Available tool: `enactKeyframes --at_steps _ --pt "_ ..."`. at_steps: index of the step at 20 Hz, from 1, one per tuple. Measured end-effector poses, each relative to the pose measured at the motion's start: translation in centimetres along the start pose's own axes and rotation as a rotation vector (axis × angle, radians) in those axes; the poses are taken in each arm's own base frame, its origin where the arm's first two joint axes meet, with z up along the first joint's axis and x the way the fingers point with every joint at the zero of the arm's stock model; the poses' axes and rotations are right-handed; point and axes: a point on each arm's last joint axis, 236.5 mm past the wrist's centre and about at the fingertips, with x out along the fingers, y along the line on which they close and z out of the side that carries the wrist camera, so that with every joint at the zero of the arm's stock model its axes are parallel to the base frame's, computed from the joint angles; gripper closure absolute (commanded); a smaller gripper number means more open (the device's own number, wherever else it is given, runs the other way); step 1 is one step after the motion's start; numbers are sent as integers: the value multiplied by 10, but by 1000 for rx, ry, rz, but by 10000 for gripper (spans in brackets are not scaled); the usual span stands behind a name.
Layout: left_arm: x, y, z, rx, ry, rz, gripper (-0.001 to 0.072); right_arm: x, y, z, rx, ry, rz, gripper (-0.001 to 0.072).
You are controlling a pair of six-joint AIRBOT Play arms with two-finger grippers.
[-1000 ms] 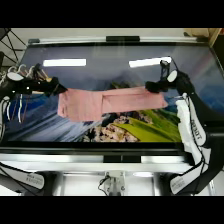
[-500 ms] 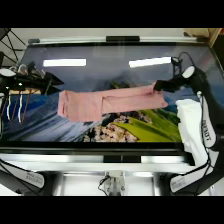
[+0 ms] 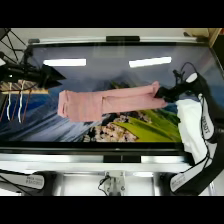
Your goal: Fold the shirts.
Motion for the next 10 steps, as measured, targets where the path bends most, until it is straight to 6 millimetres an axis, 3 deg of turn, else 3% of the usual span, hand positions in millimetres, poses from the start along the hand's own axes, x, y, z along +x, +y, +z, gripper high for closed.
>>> enactKeyframes --at_steps 2,4,5,6,7,8,9,10 --pt "8 -21 -10 61 30 -14 176 14 16 0 -14 5 22 71" --pt "19 -38 -19 110 58 -27 176 26 28 -5 -32 29 33 396" --pt "25 -46 -23 132 72 -33 177 31 32 -8 -40 38 31 619" --pt "30 -51 -27 151 84 -38 176 35 39 -10 -35 46 48 664" --pt "35 -57 -31 168 94 -44 202 36 45 -11 -40 46 58 664" --pt "41 -62 -33 182 101 -48 408 35 51 -11 -43 47 71 665" --pt "49 -66 -36 193 105 -51 667 29 58 -10 -55 39 83 665" --pt "58 -68 -38 197 105 -51 678 17 73 -7 -61 19 122 665"
